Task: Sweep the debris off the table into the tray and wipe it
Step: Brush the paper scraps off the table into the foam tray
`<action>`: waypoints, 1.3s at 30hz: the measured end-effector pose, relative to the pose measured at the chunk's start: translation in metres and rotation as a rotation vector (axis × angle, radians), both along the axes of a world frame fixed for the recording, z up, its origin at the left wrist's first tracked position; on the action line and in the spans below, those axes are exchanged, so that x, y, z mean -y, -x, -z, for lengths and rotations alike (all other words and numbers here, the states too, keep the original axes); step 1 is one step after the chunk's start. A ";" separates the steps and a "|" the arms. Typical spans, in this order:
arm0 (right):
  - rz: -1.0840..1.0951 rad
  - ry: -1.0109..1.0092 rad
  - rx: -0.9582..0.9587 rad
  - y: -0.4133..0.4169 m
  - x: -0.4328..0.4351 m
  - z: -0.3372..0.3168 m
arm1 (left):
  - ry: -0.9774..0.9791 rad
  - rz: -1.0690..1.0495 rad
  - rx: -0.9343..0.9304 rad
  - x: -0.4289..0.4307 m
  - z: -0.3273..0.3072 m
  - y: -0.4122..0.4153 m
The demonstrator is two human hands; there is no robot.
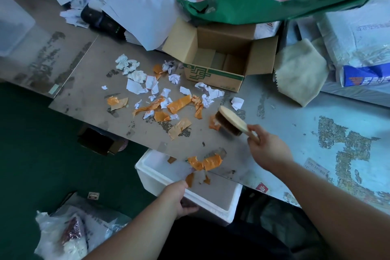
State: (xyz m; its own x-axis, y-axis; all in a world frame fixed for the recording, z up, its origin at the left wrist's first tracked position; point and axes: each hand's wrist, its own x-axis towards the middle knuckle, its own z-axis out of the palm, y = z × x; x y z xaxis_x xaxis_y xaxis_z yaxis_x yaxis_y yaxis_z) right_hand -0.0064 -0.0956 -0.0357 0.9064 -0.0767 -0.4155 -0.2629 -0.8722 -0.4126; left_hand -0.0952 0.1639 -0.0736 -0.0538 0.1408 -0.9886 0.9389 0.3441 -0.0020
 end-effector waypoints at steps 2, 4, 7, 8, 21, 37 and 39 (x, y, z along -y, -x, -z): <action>-0.023 0.052 -0.021 -0.007 -0.002 0.001 | 0.006 -0.023 0.004 0.000 0.002 0.000; -0.071 0.099 -0.064 -0.009 -0.004 0.002 | 0.015 -0.035 -0.005 -0.001 0.000 0.000; -0.159 0.107 -0.123 0.000 -0.007 0.000 | 0.009 -0.024 -0.014 -0.003 0.000 -0.002; -0.201 0.109 -0.137 0.005 -0.008 -0.001 | 0.007 -0.026 -0.013 -0.003 0.000 -0.002; -0.201 -0.003 -0.108 0.006 0.010 -0.004 | 0.026 -0.033 -0.007 -0.008 0.004 -0.001; 0.030 0.142 -0.080 -0.048 0.026 0.004 | 0.041 -0.007 -0.031 -0.010 0.003 -0.002; 0.003 0.112 -0.123 -0.035 0.021 0.006 | 0.048 -0.016 -0.029 -0.011 0.003 -0.002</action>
State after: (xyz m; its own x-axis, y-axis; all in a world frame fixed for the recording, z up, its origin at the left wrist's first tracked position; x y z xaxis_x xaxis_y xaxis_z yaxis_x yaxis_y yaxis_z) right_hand 0.0284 -0.1166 -0.0416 0.8489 -0.1314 -0.5120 -0.3080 -0.9101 -0.2771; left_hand -0.0932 0.1751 -0.0768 -0.0846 0.0923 -0.9921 0.9328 0.3574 -0.0463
